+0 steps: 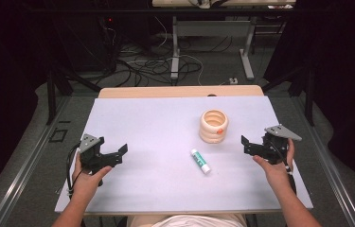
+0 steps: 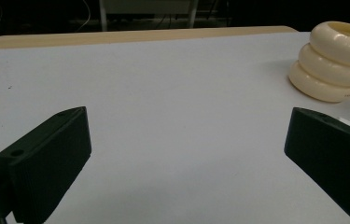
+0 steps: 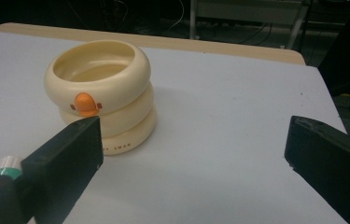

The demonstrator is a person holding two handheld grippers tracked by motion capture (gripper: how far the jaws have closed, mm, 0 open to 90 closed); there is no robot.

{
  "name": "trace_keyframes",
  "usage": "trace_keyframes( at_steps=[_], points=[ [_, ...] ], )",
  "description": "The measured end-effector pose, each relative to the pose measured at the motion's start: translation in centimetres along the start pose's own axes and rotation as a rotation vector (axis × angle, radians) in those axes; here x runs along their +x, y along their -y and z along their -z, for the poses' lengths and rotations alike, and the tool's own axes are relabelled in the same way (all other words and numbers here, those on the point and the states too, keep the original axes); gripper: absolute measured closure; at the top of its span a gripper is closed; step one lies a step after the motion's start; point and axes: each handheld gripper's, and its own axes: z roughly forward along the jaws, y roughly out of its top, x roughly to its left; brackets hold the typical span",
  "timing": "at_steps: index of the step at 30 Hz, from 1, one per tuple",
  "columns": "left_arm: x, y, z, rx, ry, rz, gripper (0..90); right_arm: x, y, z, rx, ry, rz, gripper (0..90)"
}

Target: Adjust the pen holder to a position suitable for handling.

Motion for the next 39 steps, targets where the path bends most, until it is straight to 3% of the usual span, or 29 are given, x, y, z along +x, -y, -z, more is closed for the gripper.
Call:
trace_keyframes(
  at_steps=[7,15,16,17,22,30,39],
  points=[
    [0.0,0.0,0.0,-0.003,-0.004,0.005,0.4,-0.4,-1.6,-1.1,0.029,-0.001,-0.024,15.2],
    [0.2,0.3,0.4,0.013,-0.013,0.004,0.4,-0.4,-1.6,-1.1,0.029,-0.001,-0.024,15.3],
    [0.2,0.3,0.4,0.013,-0.013,0.004,0.4,-1.2,-5.6,-3.7,0.207,-0.103,-0.093,15.3],
    [0.2,0.3,0.4,0.013,-0.013,0.004,0.4,-1.2,-5.6,-3.7,0.207,-0.103,-0.093,21.8],
    [0.2,0.3,0.4,0.014,-0.014,0.005,0.4,-1.2,-5.6,-3.7,0.207,-0.103,-0.093,21.8],
    [0.2,0.4,0.5,0.015,-0.014,0.013,0.4,-1.0,-7.2,-5.3,0.282,-0.139,-0.132,25.1],
    [0.3,0.4,0.5,0.021,-0.013,0.008,0.5,-0.9,-8.0,-7.8,0.411,-0.189,-0.287,33.1]
  ],
)
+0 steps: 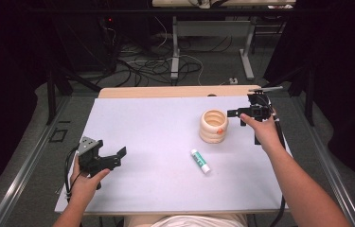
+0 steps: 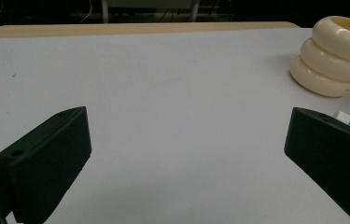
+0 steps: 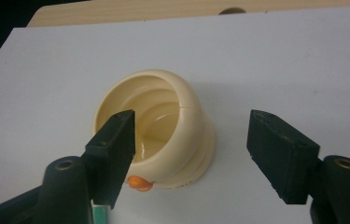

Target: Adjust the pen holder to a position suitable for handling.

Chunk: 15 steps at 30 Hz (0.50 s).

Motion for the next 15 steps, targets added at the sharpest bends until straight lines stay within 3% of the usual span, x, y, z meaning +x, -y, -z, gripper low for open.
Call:
trace_keyframes(
  at_steps=[5,12,15],
  points=[
    [0.0,0.0,-0.1,0.008,0.003,0.006,0.4,-0.1,-0.4,-1.4,0.066,-0.020,-0.057,36.1],
    [0.0,0.1,-0.1,0.012,0.004,0.003,0.5,0.0,-0.6,-3.0,0.138,-0.030,-0.099,41.2],
    [0.0,0.1,-0.1,0.013,0.006,0.003,0.5,0.0,-0.5,-3.6,0.149,-0.013,-0.114,44.1]
  ],
)
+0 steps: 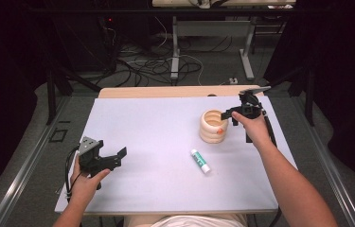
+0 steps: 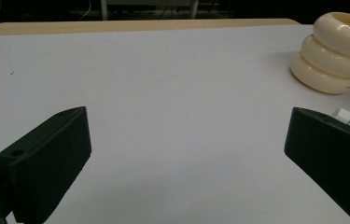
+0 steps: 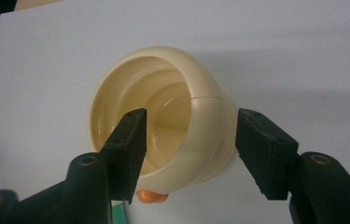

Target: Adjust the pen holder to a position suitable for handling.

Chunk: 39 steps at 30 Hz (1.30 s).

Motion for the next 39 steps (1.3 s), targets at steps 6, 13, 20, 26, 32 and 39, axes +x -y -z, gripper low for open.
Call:
trace_keyframes(
  at_steps=[6,13,20,26,32,39],
  points=[
    [0.0,0.0,-0.1,0.004,0.002,-0.001,0.5,-0.3,-0.1,-1.1,0.028,0.005,-0.032,47.2],
    [-0.1,0.0,-0.1,0.003,0.001,-0.003,0.5,-0.5,-0.3,-2.0,0.060,0.016,-0.090,54.7],
    [0.0,0.0,0.0,0.000,0.002,-0.003,0.5,-0.7,-0.3,-2.3,0.062,0.023,-0.120,63.5],
    [0.0,0.0,-0.1,0.002,0.002,-0.005,0.5,-0.7,-0.5,-2.3,0.085,0.030,-0.154,65.2],
    [0.0,0.0,-0.1,0.003,0.000,-0.007,0.5,-1.2,-0.6,-2.4,0.084,-0.006,-0.203,65.8],
    [0.0,0.0,-0.1,0.003,0.000,-0.005,0.5,-1.2,-0.6,-2.4,0.081,-0.002,-0.205,66.3]
  ],
)
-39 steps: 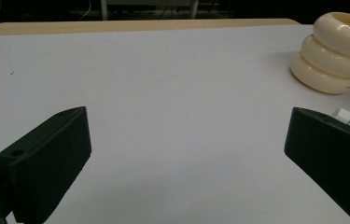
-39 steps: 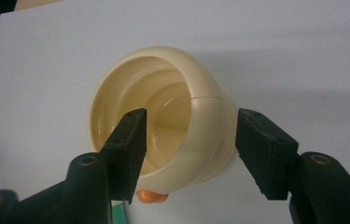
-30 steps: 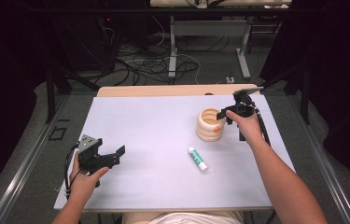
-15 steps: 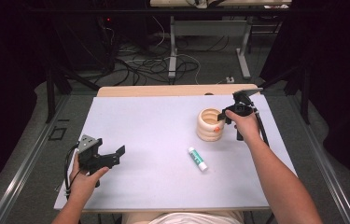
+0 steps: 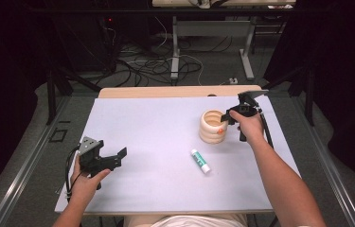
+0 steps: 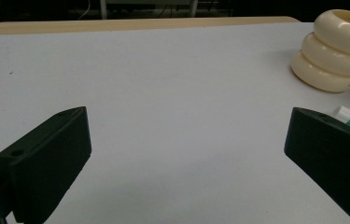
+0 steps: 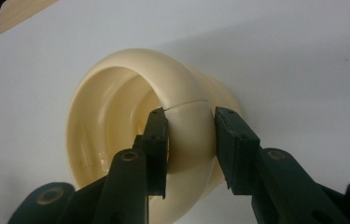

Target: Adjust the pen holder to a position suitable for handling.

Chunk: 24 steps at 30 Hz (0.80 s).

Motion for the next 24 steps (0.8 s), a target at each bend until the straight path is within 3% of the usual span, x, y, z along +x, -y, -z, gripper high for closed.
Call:
trace_keyframes(
  at_steps=[7,11,19,20,22,24],
  points=[
    [0.0,0.0,0.0,-0.002,-0.003,0.000,0.5,0.2,0.0,0.0,0.003,-0.022,-0.026,66.4],
    [0.0,0.0,0.0,-0.002,-0.003,0.000,0.5,0.6,0.1,-0.1,0.000,-0.043,-0.017,66.5],
    [0.1,0.0,0.0,-0.001,-0.003,0.001,0.5,2.9,0.3,-0.7,-0.001,-0.072,0.019,66.5],
    [0.1,0.0,0.0,-0.001,-0.003,0.002,0.5,3.3,0.3,-0.7,0.017,-0.056,0.034,66.5],
    [0.1,0.0,0.0,-0.002,-0.002,0.001,0.5,3.9,0.5,-1.1,-0.001,-0.092,0.034,66.5],
    [0.1,0.0,0.1,-0.003,-0.002,0.002,0.5,4.5,0.6,-1.4,0.007,-0.085,0.051,66.5]
  ],
)
